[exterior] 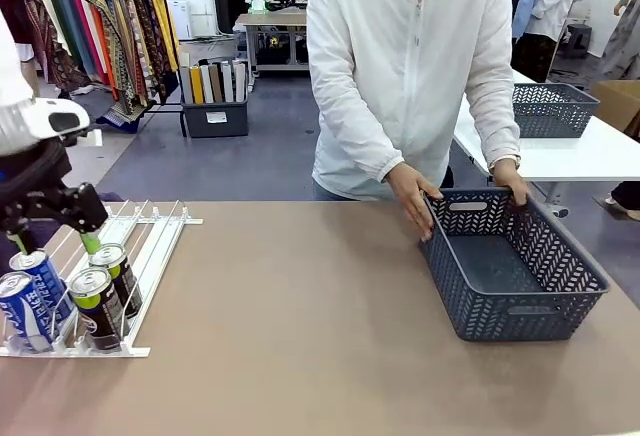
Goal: Retrieve and store the cans from the dispenser.
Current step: Pick up one can from the Automatic Can Dispenser and place it in the middle of the table.
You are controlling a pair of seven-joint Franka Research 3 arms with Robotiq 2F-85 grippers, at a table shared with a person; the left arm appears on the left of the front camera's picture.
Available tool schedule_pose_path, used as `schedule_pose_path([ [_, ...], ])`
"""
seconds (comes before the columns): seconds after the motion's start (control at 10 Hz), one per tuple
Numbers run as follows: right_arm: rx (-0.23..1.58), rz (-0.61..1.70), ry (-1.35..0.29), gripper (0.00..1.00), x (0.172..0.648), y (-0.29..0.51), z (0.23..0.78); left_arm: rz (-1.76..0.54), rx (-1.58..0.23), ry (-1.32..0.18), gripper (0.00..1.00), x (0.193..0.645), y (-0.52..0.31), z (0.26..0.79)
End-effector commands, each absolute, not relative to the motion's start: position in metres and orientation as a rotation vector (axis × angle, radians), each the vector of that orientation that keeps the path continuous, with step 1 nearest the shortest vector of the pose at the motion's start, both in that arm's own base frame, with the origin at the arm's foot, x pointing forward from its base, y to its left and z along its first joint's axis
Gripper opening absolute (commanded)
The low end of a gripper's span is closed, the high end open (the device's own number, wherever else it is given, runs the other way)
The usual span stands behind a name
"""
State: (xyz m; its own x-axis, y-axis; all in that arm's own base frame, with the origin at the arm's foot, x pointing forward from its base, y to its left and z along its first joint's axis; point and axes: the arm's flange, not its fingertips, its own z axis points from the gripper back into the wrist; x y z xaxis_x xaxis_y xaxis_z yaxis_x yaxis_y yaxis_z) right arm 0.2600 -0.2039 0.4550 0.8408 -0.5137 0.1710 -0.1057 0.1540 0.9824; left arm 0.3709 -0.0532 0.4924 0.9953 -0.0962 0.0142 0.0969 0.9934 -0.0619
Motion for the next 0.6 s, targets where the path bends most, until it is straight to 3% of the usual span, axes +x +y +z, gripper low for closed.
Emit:
schedule_pose_path([
  [0.0, 1.402, -0.307, -0.537, 1.0, 0.257, -0.205, 0.458, -0.076, -0.09, -0.026, 1.0, 0.356, -0.054, 0.472],
  [0.5, 1.402, -0.307, -0.537, 1.0, 0.257, -0.205, 0.458, -0.065, -0.087, -0.002, 1.0, 0.373, -0.068, 0.426],
])
